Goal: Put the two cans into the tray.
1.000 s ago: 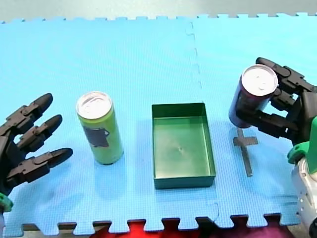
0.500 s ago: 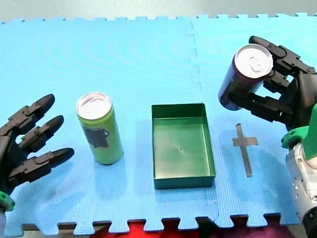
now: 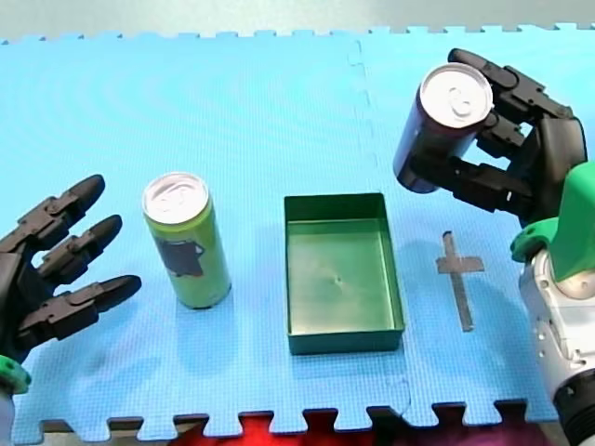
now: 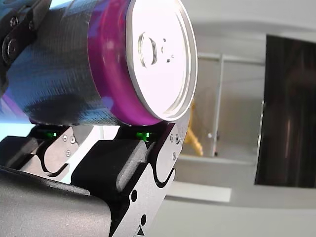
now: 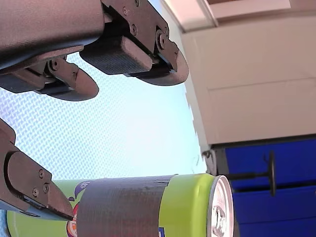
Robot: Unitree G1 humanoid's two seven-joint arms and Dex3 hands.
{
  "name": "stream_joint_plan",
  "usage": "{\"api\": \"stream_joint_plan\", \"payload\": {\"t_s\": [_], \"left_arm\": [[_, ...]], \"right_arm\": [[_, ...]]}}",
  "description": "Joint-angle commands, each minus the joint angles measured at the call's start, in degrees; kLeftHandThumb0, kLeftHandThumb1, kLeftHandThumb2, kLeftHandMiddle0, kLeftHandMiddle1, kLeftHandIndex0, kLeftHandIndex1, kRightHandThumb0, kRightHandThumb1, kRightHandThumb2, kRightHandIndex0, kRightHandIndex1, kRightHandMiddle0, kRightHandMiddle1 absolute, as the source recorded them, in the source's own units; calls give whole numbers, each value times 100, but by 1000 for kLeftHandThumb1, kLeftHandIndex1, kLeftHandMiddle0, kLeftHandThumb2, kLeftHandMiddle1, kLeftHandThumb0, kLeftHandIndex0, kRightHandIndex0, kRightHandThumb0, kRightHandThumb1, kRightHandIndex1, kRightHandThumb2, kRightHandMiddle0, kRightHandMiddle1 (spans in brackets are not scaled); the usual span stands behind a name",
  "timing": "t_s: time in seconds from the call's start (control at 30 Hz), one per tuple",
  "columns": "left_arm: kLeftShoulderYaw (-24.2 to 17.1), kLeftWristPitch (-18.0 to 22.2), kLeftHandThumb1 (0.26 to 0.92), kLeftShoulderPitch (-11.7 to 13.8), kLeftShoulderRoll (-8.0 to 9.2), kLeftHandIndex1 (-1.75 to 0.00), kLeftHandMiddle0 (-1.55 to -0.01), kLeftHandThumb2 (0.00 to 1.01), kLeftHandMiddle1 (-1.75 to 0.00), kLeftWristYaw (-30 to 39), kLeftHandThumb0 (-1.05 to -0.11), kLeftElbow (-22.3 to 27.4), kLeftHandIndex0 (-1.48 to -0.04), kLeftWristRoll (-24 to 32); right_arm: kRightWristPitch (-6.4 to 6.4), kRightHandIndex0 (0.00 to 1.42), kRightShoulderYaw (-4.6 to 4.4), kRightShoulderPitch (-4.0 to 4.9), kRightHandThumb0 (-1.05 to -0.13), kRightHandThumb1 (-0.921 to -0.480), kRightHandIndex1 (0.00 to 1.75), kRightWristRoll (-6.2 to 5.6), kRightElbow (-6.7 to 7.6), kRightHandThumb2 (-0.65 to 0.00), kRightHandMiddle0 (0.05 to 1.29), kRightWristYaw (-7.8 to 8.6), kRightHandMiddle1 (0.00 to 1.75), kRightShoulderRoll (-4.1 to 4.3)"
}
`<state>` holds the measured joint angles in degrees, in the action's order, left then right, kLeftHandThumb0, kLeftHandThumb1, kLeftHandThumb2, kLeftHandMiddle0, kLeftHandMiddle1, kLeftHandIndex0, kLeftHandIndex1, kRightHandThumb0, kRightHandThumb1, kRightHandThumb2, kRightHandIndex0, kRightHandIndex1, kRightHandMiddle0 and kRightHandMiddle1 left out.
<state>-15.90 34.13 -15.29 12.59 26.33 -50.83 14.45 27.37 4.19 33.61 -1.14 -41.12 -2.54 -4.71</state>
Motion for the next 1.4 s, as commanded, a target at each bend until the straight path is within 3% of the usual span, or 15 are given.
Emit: {"api": "stream_joint_plan", "payload": {"t_s": [0.0, 0.1, 0.27, 0.4, 0.7, 0.9, 1.07, 1.17, 1.3, 1.37], "left_arm": [[4, -25, 621, -23, 2, -1, -572, 0, -2, -24, -733, 8, -534, -4], [-1, -67, 620, -22, -17, -1, -571, 0, -1, -26, -733, 40, -536, 15], [-6, -91, 618, -15, -39, -2, -576, 0, -3, -50, -733, 70, -540, 15], [-6, -83, 617, -16, -51, -3, -578, 0, -3, -58, -734, 65, -544, 15], [-2, -65, 616, 4, -57, -1, -580, 0, -2, -83, -736, 107, -543, 1], [-13, -48, 616, 11, -58, -1, -582, 0, -2, -87, -732, 100, -546, 7], [-15, -55, 612, 28, -68, 0, -580, 0, -1, -90, -724, 126, -545, 14], [-17, -66, 610, 47, -71, 0, -579, 0, 0, -88, -721, 147, -545, 20], [-15, -94, 609, 84, -77, 0, -578, 0, 0, -87, -719, 206, -542, 31], [-9, -108, 608, 109, -84, 0, -578, 0, 0, -95, -717, 252, -543, 32]], "right_arm": [[-99, 1354, -42, 27, -406, -741, 2, 24, 188, 0, 1223, -60, 0, -36], [-213, 1356, -89, -42, -406, -742, 3, 27, 321, 0, 1223, -40, 0, -71], [-266, 1362, -118, -138, -403, -744, 4, -32, 394, -1, 1225, 100, 1, -86], [-302, 1369, -175, -147, -403, -746, 6, 35, 410, -1, 1229, 79, 2, -124], [-580, 1380, -328, -134, -408, -745, 7, 212, 610, 0, 1236, -96, 3, -256], [-593, 1381, -398, -219, -409, -745, 4, 251, 628, 0, 1238, -122, 2, -332], [-582, 1375, -446, -292, -413, -745, 0, 272, 526, 0, 1228, -113, 0, -372], [-779, 1372, -485, -274, -415, -745, 0, 347, 520, 0, 1224, -190, 0, -378], [-1084, 1368, -579, -269, -421, -744, 0, 503, 656, 0, 1214, -319, 0, -400], [-1138, 1366, -618, -262, -425, -744, 0, 545, 658, 0, 1208, -345, 0, -415]]}}
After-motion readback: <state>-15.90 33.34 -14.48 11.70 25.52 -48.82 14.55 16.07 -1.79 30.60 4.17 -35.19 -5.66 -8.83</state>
